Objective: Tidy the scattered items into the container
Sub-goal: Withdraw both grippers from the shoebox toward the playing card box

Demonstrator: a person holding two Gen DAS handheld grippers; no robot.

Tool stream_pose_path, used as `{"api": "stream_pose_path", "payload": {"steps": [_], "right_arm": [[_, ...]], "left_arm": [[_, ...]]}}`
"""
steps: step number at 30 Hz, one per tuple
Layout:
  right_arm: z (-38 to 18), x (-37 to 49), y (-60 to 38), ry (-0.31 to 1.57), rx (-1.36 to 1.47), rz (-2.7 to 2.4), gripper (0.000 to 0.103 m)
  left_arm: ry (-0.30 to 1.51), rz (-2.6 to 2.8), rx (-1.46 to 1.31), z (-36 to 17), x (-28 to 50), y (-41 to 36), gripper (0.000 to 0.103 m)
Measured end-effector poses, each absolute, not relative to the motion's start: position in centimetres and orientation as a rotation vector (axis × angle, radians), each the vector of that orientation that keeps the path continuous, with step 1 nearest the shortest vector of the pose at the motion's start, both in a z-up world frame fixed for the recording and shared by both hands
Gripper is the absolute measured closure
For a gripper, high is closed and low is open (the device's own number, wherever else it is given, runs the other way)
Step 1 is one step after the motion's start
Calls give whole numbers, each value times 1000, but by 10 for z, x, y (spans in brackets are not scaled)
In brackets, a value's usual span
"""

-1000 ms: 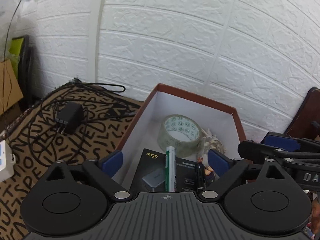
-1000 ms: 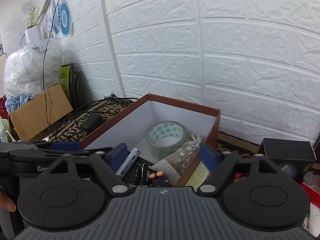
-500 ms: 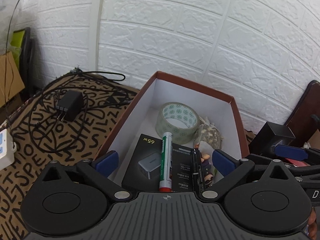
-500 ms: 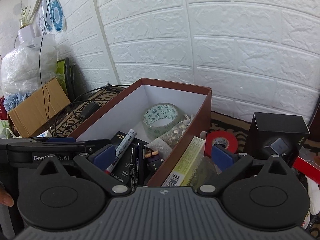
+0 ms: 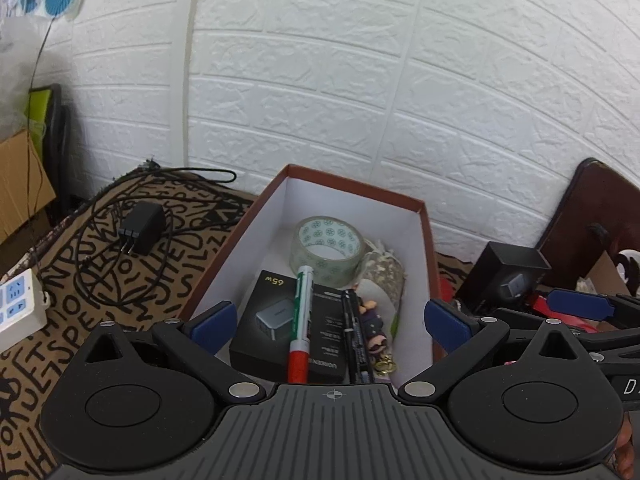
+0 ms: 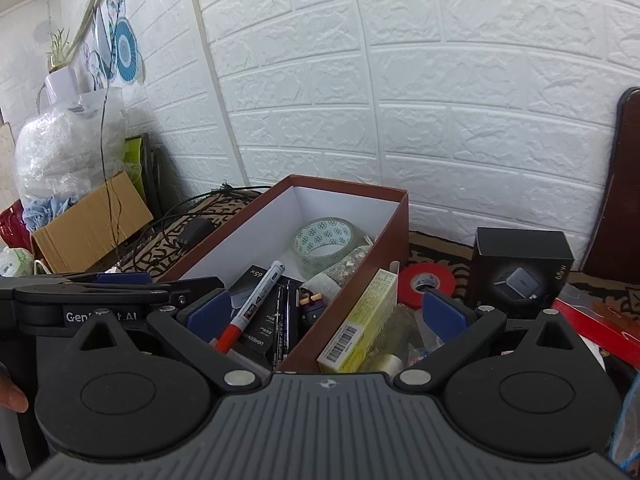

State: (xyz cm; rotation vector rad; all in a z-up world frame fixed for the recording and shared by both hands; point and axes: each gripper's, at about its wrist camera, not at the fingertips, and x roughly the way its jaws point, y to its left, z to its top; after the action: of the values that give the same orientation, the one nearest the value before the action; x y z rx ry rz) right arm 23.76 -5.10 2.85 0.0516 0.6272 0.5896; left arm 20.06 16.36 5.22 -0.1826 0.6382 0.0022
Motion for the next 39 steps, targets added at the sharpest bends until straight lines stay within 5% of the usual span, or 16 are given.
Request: {"api": "stream_pose_path", "payload": {"steps": [17, 39], "right_arm": [[6, 132, -149, 598, 100, 487, 1], [-57, 92, -214, 662, 26, 402, 1]], "left_arm": [[636, -115, -185, 17, 102, 73, 0], [793, -180, -102, -43, 78, 6, 0]]}}
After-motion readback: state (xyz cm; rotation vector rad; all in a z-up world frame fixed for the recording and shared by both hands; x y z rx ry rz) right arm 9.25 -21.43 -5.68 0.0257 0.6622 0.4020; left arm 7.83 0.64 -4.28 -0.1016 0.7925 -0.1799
